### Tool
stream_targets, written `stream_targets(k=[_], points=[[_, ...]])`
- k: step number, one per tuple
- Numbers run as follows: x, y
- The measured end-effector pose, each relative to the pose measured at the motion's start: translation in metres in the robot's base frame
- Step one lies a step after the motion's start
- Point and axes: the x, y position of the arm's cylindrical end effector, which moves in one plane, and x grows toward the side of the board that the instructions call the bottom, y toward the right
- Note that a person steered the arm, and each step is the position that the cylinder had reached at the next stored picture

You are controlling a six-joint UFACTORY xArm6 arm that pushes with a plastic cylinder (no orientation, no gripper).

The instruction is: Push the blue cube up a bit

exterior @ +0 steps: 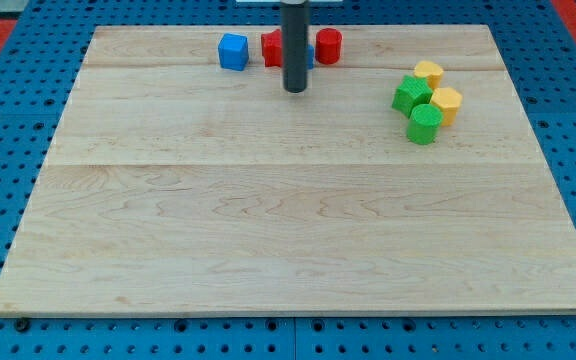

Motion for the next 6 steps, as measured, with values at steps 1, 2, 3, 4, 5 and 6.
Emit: stream_targets(k=[1, 2, 3, 4, 5, 6], points=[[-0.031, 0.011], [-0.050, -0.002], [-0.028, 0.003], [-0.013, -0.039], [-0.024, -0.092], [-0.039, -0.105]])
